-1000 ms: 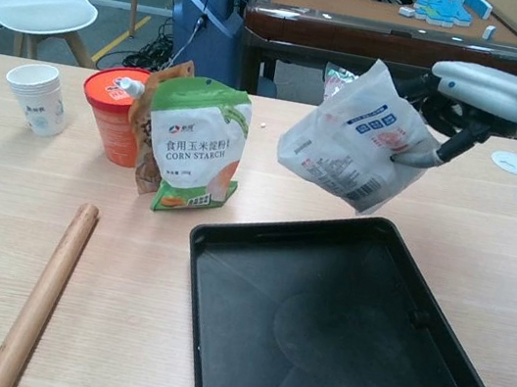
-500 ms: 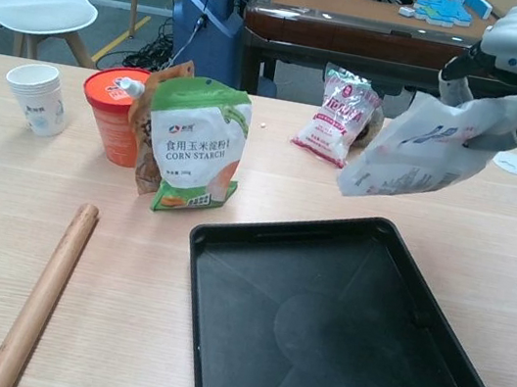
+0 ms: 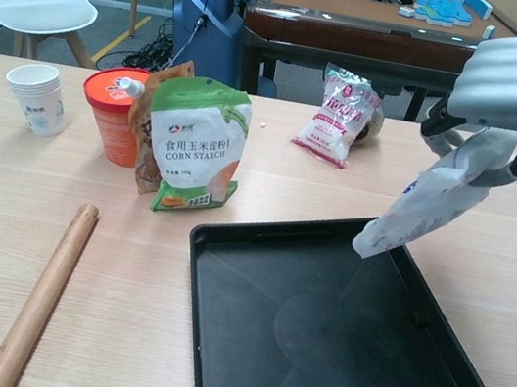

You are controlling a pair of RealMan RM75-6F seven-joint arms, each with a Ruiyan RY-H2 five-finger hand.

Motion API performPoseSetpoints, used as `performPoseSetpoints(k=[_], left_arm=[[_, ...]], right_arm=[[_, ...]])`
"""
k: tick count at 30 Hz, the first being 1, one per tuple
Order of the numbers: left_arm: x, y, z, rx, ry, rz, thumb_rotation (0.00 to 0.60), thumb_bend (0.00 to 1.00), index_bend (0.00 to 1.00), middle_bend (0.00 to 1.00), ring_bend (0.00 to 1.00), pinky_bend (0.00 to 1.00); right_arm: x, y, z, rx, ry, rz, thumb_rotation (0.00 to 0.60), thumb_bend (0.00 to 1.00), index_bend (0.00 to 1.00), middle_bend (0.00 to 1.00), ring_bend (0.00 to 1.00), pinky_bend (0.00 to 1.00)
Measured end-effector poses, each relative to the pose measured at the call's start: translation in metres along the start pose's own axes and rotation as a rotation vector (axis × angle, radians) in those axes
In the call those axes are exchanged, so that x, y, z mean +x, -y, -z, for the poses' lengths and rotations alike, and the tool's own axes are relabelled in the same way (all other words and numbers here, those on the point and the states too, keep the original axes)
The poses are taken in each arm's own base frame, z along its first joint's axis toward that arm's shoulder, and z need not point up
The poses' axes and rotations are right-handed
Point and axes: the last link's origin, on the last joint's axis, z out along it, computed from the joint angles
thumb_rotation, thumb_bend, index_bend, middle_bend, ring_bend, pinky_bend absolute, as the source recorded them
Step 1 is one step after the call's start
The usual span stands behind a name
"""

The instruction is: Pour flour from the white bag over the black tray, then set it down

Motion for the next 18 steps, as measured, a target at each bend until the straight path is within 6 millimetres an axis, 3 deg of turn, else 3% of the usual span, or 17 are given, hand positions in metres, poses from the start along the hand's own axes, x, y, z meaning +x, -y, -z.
performPoseSetpoints(k=[18], left_arm=[[-0.0014, 0.0013, -0.0022, 0.005, 0.004, -0.001, 0.6, 0.25, 0.0, 0.0, 0.08, 0.06]], right_arm=[[0.001, -0.0048, -0.0028, -0.01, 0.016, 0.037, 0.6, 0.63, 0.98, 0.88, 0.83, 0.89]])
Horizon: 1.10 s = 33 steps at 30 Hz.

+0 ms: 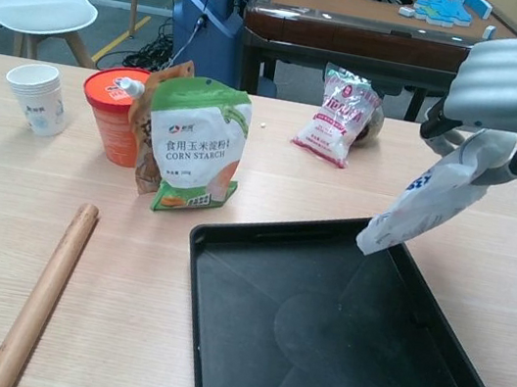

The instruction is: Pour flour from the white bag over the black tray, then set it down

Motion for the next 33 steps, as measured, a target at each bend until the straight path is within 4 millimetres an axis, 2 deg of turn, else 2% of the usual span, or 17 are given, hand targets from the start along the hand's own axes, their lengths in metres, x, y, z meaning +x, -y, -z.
performPoseSetpoints(k=[11, 17, 22, 25, 29, 33], left_arm=[[-0.003, -0.001, 0.0, -0.001, 0.008, 0.003, 0.6, 0.25, 0.0, 0.0, 0.08, 0.06], [-0.003, 0.001, 0.001, 0.005, 0.012, 0.003, 0.6, 0.25, 0.0, 0.0, 0.08, 0.06], [-0.004, 0.001, 0.002, 0.009, 0.016, 0.002, 0.6, 0.25, 0.0, 0.0, 0.08, 0.06], [-0.004, 0.002, 0.001, 0.01, 0.016, 0.002, 0.6, 0.25, 0.0, 0.0, 0.08, 0.06], [-0.005, 0.0, 0.0, 0.005, 0.019, 0.005, 0.6, 0.25, 0.0, 0.0, 0.08, 0.06], [-0.008, -0.001, 0.0, 0.003, 0.025, 0.009, 0.6, 0.25, 0.0, 0.0, 0.08, 0.06]], right_arm=[[-0.014, 0.012, 0.0, 0.046, 0.075, 0.016, 0.6, 0.63, 0.98, 0.88, 0.83, 0.89], [-0.006, 0.006, -0.001, 0.007, 0.025, 0.002, 0.6, 0.63, 0.98, 0.88, 0.83, 0.89], [-0.021, 0.015, -0.001, 0.037, 0.095, 0.004, 0.6, 0.63, 0.98, 0.88, 0.83, 0.89], [-0.029, 0.014, 0.0, 0.024, 0.12, -0.001, 0.6, 0.63, 0.98, 0.88, 0.83, 0.89], [-0.03, 0.01, -0.002, 0.007, 0.118, -0.004, 0.6, 0.63, 0.98, 0.88, 0.83, 0.89], [-0.029, 0.019, -0.006, 0.034, 0.112, -0.004, 0.6, 0.63, 0.98, 0.88, 0.83, 0.89]])
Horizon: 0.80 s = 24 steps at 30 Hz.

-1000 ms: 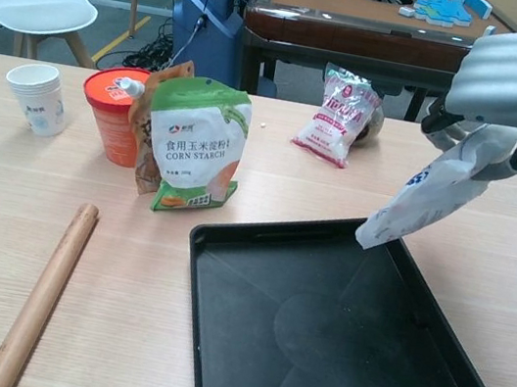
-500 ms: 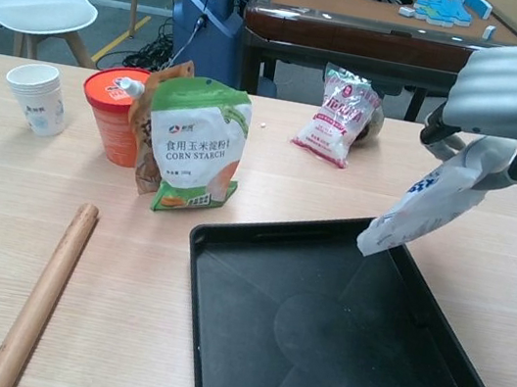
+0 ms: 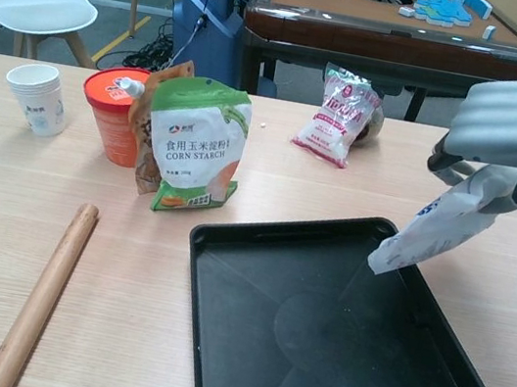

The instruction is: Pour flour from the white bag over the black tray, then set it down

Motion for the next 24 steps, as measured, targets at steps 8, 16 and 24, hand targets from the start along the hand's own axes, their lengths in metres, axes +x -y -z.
performPoseSetpoints(k=[8, 16, 24], left_arm=[[0.0, 0.002, 0.001, 0.005, 0.0, 0.002, 0.6, 0.25, 0.0, 0.0, 0.08, 0.06], [-0.001, 0.001, 0.001, 0.0, 0.002, 0.005, 0.6, 0.25, 0.0, 0.0, 0.08, 0.06], [-0.001, 0.0, 0.001, 0.0, 0.002, 0.008, 0.6, 0.25, 0.0, 0.0, 0.08, 0.06]], right_arm=[[-0.005, 0.02, -0.005, 0.049, 0.018, -0.004, 0.6, 0.63, 0.98, 0.88, 0.83, 0.89], [-0.005, 0.02, -0.003, 0.037, 0.013, -0.027, 0.6, 0.62, 0.98, 0.88, 0.83, 0.89], [-0.005, 0.026, -0.004, 0.051, 0.015, -0.04, 0.6, 0.63, 0.98, 0.88, 0.83, 0.89]])
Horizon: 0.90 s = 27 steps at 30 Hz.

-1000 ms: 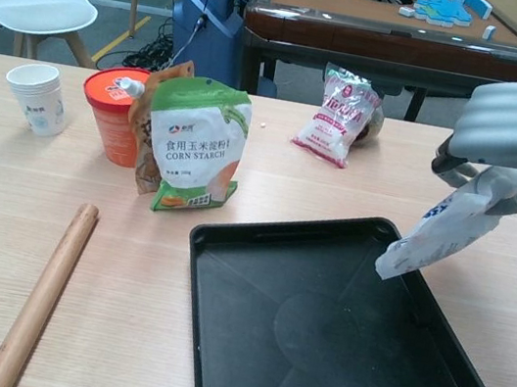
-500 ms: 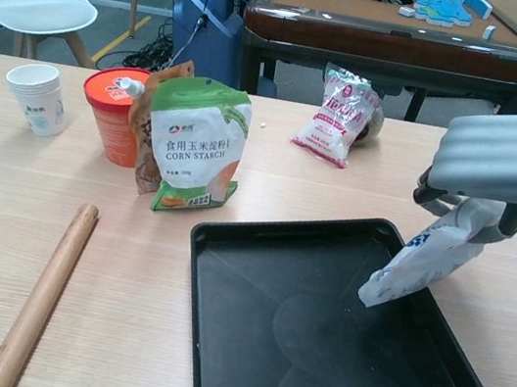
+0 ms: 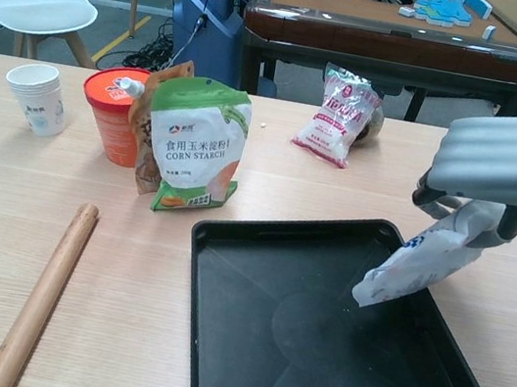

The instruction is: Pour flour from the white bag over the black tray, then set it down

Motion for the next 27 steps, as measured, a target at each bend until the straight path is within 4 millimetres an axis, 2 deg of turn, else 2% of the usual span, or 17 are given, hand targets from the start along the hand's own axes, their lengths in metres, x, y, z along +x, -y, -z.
performPoseSetpoints(k=[7, 16, 27], left_arm=[[0.001, -0.001, 0.0, -0.002, -0.003, -0.002, 0.6, 0.25, 0.0, 0.0, 0.08, 0.06], [0.002, 0.001, 0.001, 0.005, -0.002, -0.003, 0.6, 0.25, 0.0, 0.0, 0.08, 0.06], [0.0, -0.001, 0.0, -0.002, 0.001, -0.001, 0.6, 0.25, 0.0, 0.0, 0.08, 0.06]], right_arm=[[0.008, -0.005, 0.002, -0.029, -0.038, -0.014, 0.6, 0.63, 0.98, 0.88, 0.83, 0.89], [-0.001, 0.003, 0.0, -0.004, 0.007, -0.018, 0.6, 0.62, 0.98, 0.88, 0.83, 0.89], [0.013, -0.017, 0.014, -0.08, -0.054, -0.043, 0.6, 0.63, 0.98, 0.88, 0.83, 0.89]])
